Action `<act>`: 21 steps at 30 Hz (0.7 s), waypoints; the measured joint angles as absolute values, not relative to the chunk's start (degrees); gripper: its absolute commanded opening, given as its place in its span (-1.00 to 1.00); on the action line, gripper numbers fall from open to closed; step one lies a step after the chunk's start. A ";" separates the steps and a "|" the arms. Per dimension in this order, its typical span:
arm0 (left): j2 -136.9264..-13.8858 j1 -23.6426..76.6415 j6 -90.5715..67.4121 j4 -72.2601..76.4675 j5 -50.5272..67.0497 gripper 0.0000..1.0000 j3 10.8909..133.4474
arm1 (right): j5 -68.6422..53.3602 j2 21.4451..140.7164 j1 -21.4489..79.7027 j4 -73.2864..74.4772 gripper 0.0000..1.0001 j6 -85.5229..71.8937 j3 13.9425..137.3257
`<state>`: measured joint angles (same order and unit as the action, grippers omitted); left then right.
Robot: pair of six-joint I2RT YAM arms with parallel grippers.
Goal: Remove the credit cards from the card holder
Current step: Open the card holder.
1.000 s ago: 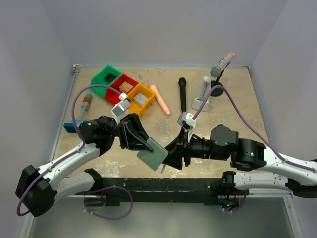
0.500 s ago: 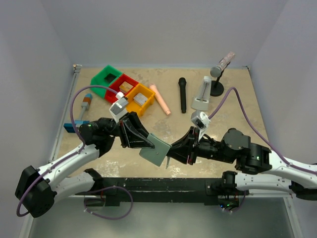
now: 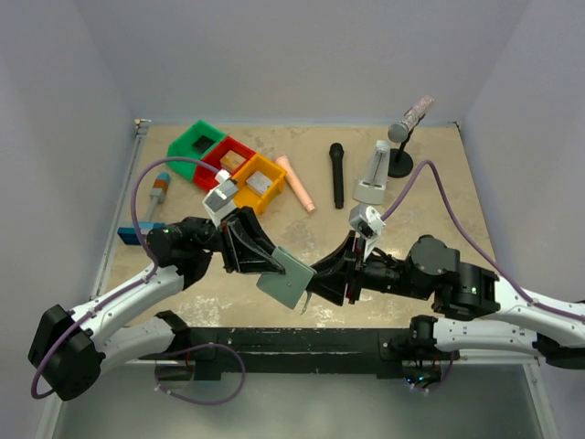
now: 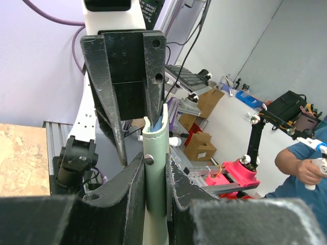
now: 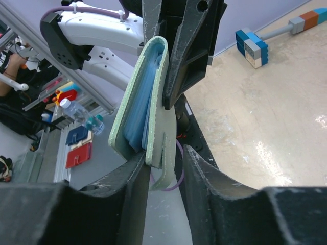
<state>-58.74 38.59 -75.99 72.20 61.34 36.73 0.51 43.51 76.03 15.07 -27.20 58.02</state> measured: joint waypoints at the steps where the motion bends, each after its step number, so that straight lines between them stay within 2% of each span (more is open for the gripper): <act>1: -58.74 38.61 -76.03 72.23 61.34 -1.00 36.73 | 0.54 43.53 76.01 15.09 -0.21 -27.16 58.02; 4: -58.74 38.65 -76.16 72.36 61.32 -1.00 36.73 | 0.54 43.59 75.99 15.05 -0.21 -27.07 58.02; 6: -58.76 38.65 -76.47 72.36 61.34 -1.00 36.73 | 0.47 44.12 75.94 15.05 -0.31 -27.00 58.13; 8: -58.76 38.65 -76.77 72.36 61.32 -1.00 36.73 | 0.34 44.71 75.94 15.11 -0.52 -26.94 58.65; 11: -58.92 38.65 -76.95 72.36 61.23 -1.00 36.73 | -0.56 46.74 75.94 15.77 -0.95 -26.70 60.77; 12: -58.94 38.65 -77.17 72.36 61.28 -1.00 36.73 | -0.99 47.44 75.94 16.25 -1.00 -26.55 61.54; 17: -58.74 38.63 -77.45 72.82 61.34 -0.99 36.73 | -1.48 48.45 75.94 18.48 -1.00 -26.37 63.37; 21: -58.78 38.52 -77.43 72.79 61.28 -0.83 36.64 | -0.71 47.72 75.90 19.05 -1.00 -26.33 63.42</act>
<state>-58.78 38.52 -77.43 72.79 61.28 36.64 -0.71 47.72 75.90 19.05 -26.33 63.42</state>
